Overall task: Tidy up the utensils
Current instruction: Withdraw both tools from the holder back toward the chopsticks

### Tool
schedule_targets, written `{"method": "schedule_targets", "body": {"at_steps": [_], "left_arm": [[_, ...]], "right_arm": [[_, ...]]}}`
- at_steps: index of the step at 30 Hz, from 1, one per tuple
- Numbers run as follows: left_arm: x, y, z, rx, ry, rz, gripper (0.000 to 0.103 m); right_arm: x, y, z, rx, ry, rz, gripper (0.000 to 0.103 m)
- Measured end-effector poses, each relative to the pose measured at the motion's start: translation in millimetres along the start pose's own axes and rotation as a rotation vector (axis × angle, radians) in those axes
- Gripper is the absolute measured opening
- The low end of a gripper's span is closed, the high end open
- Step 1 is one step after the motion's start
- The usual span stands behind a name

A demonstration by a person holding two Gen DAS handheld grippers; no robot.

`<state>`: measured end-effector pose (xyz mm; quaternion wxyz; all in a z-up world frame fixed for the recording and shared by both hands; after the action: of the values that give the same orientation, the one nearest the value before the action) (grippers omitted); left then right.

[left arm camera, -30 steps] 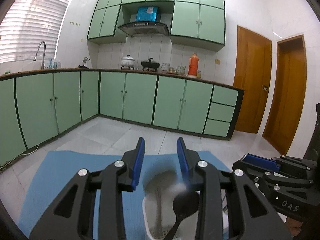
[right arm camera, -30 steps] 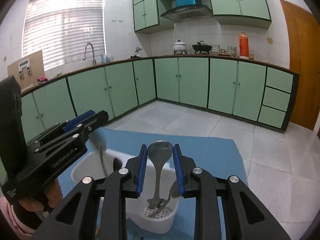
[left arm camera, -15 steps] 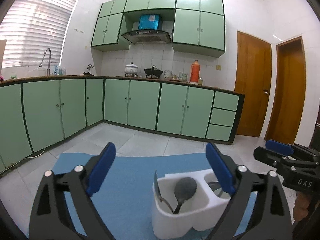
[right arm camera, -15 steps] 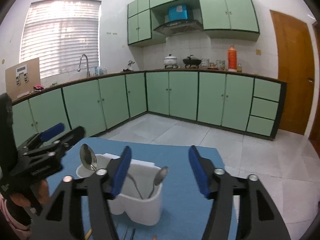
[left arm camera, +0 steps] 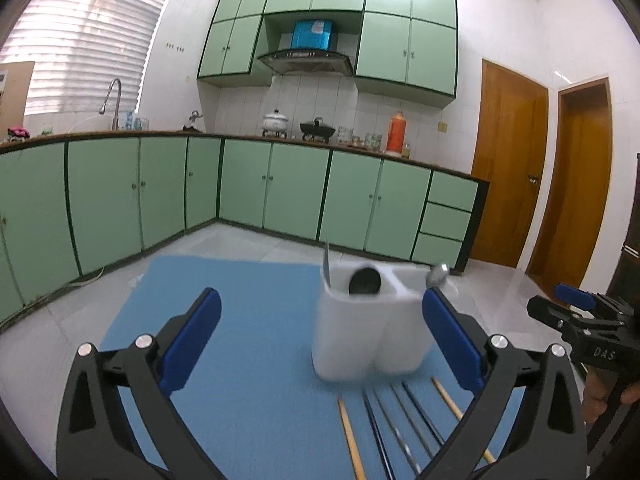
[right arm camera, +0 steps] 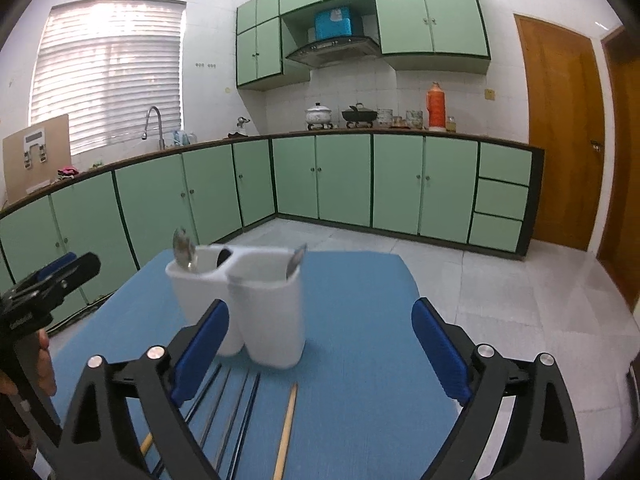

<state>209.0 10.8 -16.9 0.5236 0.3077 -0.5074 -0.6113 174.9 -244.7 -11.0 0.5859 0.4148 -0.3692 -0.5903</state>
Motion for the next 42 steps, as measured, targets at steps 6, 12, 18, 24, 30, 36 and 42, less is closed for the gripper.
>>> {"method": "schedule_targets", "body": {"at_steps": [6,12,18,24,30,36,42], "left_arm": [[4.8,-33.0,29.7,-0.062,-0.002,0.007,0.098],[11.7,-62.0,53.3,-0.092,0.01,0.01,0.098],[13.1,-97.4,70.6,-0.122,0.043,0.0,0.098],[10.4,-132.1,80.0,-0.174,0.073,0.019,0.098],[5.1,-155.0,90.8,-0.202,0.106,0.02,0.098],[16.3,-170.1,95.3,-0.234,0.096,-0.032,0.098],[17.1,-176.0,97.6,-0.233,0.078,0.021,0.098]], "right_arm": [[-4.2,-33.8,22.5,-0.034,-0.01,-0.009,0.091],[-14.5,-71.2,38.3,-0.063,-0.032,0.004,0.091],[-15.9,-109.5,55.9,-0.058,-0.062,-0.003,0.091],[-15.1,-149.6,67.8,-0.083,-0.054,-0.017,0.091],[-13.9,-170.0,79.7,-0.074,-0.036,-0.039,0.091],[-14.8,-181.8,85.9,-0.065,-0.012,-0.072,0.091],[-18.5,-187.6,81.6,-0.106,0.006,-0.053,0.091]]}}
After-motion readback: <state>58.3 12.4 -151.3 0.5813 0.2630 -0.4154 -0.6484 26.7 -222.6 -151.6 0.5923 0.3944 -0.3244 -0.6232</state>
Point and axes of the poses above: each gripper's, at about its wrist camera, not at the fingertips, and z roughly against the way its jaws point, x to its right, y to its top, the point moved 4 cm from there along -z, roughly the way its jaws point, and after that the axes turned 2 degrees about -y, right-handed, at the moved point
